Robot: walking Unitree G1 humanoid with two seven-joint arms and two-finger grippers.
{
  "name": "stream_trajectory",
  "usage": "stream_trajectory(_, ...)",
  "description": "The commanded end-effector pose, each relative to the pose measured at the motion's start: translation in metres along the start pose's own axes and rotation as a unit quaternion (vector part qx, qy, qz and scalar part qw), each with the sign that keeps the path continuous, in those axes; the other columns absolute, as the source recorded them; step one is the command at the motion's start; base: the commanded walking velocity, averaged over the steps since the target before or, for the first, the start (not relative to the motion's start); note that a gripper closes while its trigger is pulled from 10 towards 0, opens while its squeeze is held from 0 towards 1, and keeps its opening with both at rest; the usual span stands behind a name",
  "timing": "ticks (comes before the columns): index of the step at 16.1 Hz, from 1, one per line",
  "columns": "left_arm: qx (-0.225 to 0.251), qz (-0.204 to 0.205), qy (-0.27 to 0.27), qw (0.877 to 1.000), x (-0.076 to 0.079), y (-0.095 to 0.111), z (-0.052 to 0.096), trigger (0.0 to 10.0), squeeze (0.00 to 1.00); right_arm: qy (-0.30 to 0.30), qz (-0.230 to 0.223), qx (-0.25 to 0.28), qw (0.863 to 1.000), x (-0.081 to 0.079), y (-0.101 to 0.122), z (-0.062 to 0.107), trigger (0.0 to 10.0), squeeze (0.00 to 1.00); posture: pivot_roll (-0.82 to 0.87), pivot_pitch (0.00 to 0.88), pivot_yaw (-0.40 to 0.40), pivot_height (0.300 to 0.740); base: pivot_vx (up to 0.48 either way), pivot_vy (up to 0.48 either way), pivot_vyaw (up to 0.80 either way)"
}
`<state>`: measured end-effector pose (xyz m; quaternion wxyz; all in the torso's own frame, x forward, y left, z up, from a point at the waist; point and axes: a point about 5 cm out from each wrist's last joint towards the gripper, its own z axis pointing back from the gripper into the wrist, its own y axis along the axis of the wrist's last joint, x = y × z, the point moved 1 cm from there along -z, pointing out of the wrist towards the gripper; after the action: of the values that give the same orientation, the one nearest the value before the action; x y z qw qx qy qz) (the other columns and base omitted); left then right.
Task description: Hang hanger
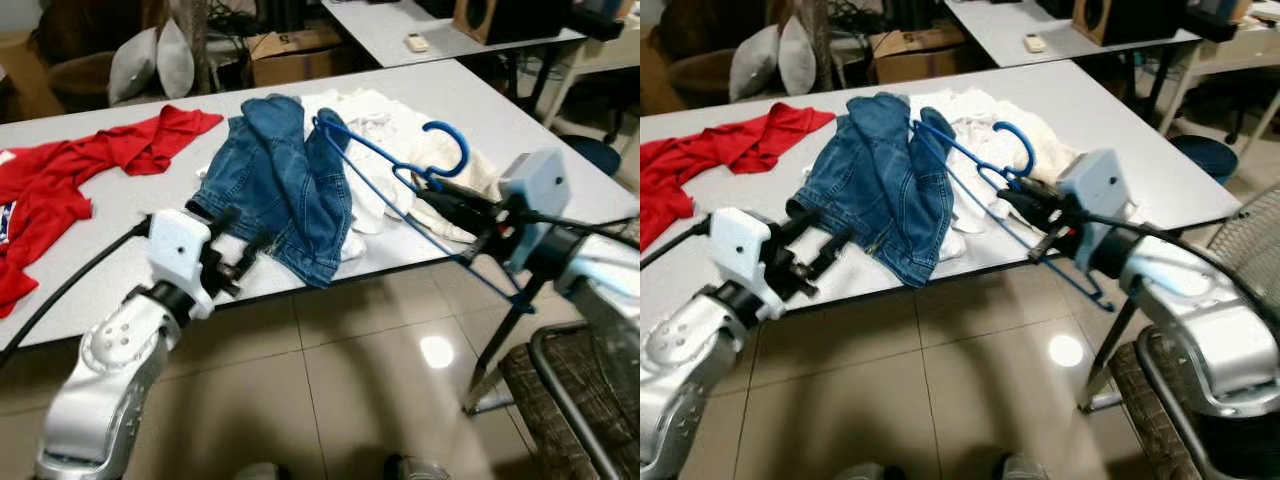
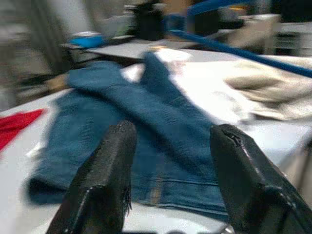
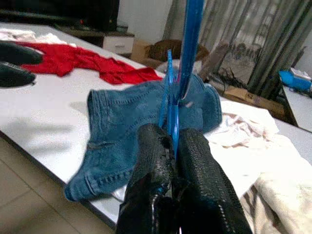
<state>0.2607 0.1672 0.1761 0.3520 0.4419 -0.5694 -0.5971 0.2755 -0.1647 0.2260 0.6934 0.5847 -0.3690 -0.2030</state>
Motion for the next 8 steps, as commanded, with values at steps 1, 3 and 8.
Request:
stream_trajectory(1, 0.021, -0.004, 0.056, 0.998, -0.010, 0.007, 0.005, 10.0, 0.00, 0.008, 0.014, 0.011, 1.000, -0.015, 0.006, -0.006, 10.0, 0.00, -0.12, 0.019, 0.076, 0.740, 0.000, 0.000, 0.00)
stream_trajectory(3, 0.019, 0.002, 0.064, 0.998, -0.009, 0.005, 0.005, 10.0, 0.00, 0.005, 0.015, 0.009, 1.000, -0.022, 0.002, -0.007, 10.0, 0.00, -0.11, 0.008, 0.064, 0.740, 0.000, 0.000, 0.00)
stream_trajectory(8, -0.004, 0.027, 0.098, 0.995, 0.003, -0.012, 0.021, 10.0, 0.00, 0.002, -0.069, 0.021, 0.997, -0.050, -0.017, -0.024, 10.0, 0.00, -0.06, 0.000, 0.016, 0.740, 0.000, 0.386, 0.00)
